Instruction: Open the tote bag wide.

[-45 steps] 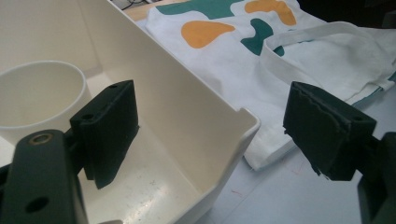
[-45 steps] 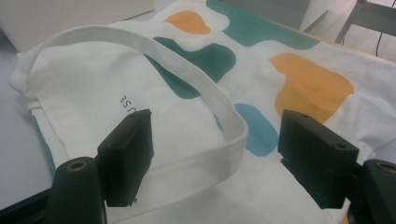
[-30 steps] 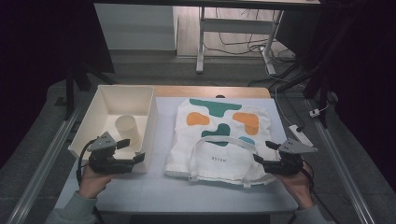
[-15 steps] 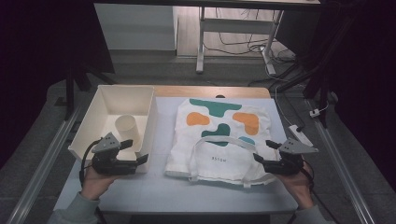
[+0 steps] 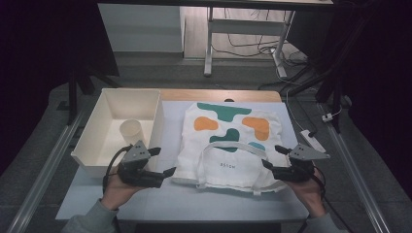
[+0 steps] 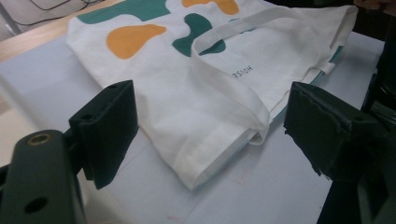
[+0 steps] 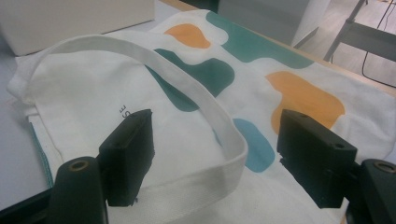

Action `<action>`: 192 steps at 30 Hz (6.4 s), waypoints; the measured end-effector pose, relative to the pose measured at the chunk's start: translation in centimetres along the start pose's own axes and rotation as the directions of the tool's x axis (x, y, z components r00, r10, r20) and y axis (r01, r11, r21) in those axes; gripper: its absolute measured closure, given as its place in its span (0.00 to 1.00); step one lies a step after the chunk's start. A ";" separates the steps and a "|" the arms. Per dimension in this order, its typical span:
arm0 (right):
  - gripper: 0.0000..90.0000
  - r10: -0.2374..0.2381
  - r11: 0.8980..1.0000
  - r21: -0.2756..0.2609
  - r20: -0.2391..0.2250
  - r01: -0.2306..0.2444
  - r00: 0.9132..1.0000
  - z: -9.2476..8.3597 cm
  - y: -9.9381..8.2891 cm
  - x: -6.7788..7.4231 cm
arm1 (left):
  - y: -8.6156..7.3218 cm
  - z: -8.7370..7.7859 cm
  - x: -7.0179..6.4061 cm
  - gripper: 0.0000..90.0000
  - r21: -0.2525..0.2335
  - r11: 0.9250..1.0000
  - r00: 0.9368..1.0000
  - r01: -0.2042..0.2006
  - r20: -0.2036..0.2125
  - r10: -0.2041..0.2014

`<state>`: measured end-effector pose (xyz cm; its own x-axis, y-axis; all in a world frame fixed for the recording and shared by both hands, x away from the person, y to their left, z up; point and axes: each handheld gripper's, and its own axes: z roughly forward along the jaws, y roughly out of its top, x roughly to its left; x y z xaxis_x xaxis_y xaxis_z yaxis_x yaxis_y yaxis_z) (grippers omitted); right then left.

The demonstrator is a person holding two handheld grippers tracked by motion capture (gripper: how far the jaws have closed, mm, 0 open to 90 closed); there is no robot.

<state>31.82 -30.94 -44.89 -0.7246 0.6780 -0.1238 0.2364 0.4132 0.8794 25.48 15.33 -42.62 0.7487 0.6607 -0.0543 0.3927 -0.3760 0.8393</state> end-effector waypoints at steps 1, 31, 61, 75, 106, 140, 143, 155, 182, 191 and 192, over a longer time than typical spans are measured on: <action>0.31 -0.001 1.000 0.002 0.000 0.001 1.000 0.0 0.0 0.0 | 0.1 0.3 -0.1 0.20 0.003 1.000 1.000 -0.004 0.004 0.004; 0.35 0.032 0.999 -0.015 -0.059 -0.033 0.998 1.7 3.3 -0.1 | 5.7 9.6 -4.0 0.22 0.083 0.990 0.987 -0.118 0.123 0.107; 0.36 -0.016 0.997 0.071 -0.154 0.027 0.988 3.4 2.6 2.0 | 3.0 13.6 -3.2 0.30 0.208 0.967 0.977 -0.144 0.187 0.105; 0.36 -0.019 0.993 0.109 -0.168 0.037 0.986 4.2 2.1 2.5 | 1.9 17.1 -4.7 0.43 0.333 0.905 0.948 -0.264 0.264 0.179; 0.36 -0.004 0.994 0.107 -0.188 0.025 0.982 4.5 1.8 2.4 | 1.2 18.9 -4.7 0.94 0.339 0.886 0.925 -0.315 0.318 0.207; 0.37 -0.055 0.997 0.031 -0.360 0.071 0.931 2.8 2.4 6.9 | 4.8 15.5 -2.0 0.96 0.124 0.986 0.963 -0.113 0.257 0.078; 0.37 -0.067 0.996 0.030 -0.384 0.085 0.921 2.7 2.4 8.0 | 5.2 15.9 -1.5 0.97 0.119 0.988 0.964 -0.101 0.256 0.068; 0.36 -0.091 0.976 0.135 -0.460 0.171 0.883 5.9 1.2 11.1 | 5.4 16.4 -0.5 0.96 0.100 0.993 0.969 -0.064 0.243 0.038; 0.37 -0.167 0.918 0.292 -0.332 0.269 0.929 11.0 -0.8 12.2 | 5.9 18.4 0.8 0.96 0.101 0.993 0.977 -0.056 0.209 0.034; 0.42 -0.185 0.915 0.294 -0.299 0.275 0.936 11.0 -0.9 12.2 | 5.9 18.4 0.9 0.96 0.102 0.993 0.977 -0.054 0.212 0.032; 0.42 -0.198 0.915 0.289 -0.283 0.281 0.938 11.0 -0.9 12.3 | 5.9 18.3 0.9 0.96 0.101 0.993 0.977 -0.054 0.212 0.032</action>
<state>29.85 -16.31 -52.24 -0.9102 0.3819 -0.1604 0.2002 0.7445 0.6369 38.26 1.80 -47.67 0.8571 0.4955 -0.1409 0.4033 -0.4752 0.7820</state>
